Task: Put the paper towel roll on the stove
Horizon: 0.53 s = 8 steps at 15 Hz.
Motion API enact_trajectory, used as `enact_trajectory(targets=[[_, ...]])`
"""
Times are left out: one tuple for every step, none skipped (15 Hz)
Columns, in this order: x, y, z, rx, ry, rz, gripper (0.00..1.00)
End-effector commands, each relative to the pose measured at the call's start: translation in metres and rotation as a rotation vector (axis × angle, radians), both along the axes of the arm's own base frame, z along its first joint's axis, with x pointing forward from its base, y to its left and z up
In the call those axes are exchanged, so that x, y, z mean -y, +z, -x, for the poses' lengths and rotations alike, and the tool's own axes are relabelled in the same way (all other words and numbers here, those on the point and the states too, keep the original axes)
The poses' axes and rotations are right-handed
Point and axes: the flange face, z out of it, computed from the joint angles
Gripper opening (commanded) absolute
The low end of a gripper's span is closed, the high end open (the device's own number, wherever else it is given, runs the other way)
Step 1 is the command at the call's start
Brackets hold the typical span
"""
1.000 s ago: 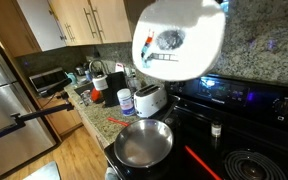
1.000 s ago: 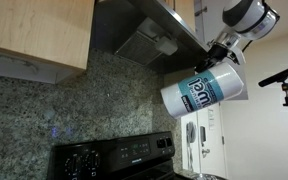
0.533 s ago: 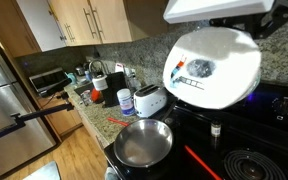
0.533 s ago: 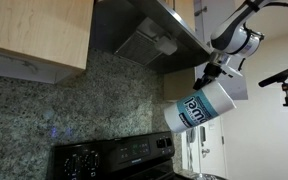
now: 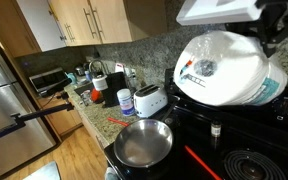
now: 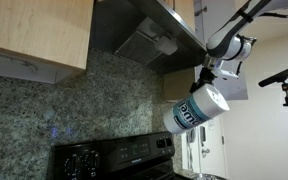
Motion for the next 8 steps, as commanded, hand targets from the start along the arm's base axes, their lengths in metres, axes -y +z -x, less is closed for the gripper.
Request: enact_trajectory(targets=[[0.000, 0.015, -0.005, -0.028, -0.096, -0.045, 0.00], [-0.001, 0.015, -0.005, -0.036, -0.113, -0.060, 0.00], [-0.002, 0.015, -0.006, -0.034, -0.123, -0.070, 0.00], [0.000, 0.001, -0.001, -0.039, -0.086, -0.053, 0.01], [0.000, 0.002, -0.001, -0.040, -0.095, -0.060, 0.01], [-0.001, 0.002, -0.002, -0.039, -0.100, -0.064, 0.01], [-0.001, 0.003, -0.002, -0.038, -0.103, -0.066, 0.01], [-0.001, 0.003, -0.002, -0.038, -0.103, -0.066, 0.01]])
